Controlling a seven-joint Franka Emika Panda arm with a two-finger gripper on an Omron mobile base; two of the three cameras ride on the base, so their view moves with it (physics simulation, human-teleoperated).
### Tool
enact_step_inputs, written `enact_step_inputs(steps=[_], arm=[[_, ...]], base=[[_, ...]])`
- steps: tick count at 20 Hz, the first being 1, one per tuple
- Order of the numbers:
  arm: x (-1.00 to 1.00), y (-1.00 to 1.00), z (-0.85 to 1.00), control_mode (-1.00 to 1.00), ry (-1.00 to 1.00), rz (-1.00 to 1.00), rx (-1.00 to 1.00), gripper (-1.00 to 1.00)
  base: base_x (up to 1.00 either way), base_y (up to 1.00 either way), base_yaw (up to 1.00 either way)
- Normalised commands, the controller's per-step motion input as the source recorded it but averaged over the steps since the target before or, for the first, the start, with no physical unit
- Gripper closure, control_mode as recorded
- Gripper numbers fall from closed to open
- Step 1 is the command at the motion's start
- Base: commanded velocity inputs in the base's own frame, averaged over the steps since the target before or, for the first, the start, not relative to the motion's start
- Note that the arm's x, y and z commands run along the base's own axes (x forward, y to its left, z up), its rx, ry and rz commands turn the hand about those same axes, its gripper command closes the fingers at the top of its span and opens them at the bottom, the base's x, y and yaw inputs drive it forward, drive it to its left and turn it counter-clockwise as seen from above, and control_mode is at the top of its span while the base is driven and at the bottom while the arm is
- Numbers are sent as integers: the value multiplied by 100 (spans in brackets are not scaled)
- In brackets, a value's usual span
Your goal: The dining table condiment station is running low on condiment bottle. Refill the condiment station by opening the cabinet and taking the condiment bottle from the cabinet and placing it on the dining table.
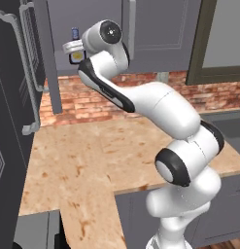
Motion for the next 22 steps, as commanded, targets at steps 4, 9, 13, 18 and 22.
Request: enact_step_inputs(steps=[4, 9, 13, 18, 22], arm=[[19, 4, 6, -100, 0, -1, 0, -100], [23, 0, 2, -100, 1, -1, 0, -100], [25, 0, 0, -100, 2, 0, 0, -100], [23, 6, 0, -100, 2, 0, 0, -100], [24, 10, 0, -100, 1, 0, 0, -100]], base=[[0, 0, 0], [0, 0, 0], [0, 0, 0], [0, 0, 0], [0, 0, 0]])
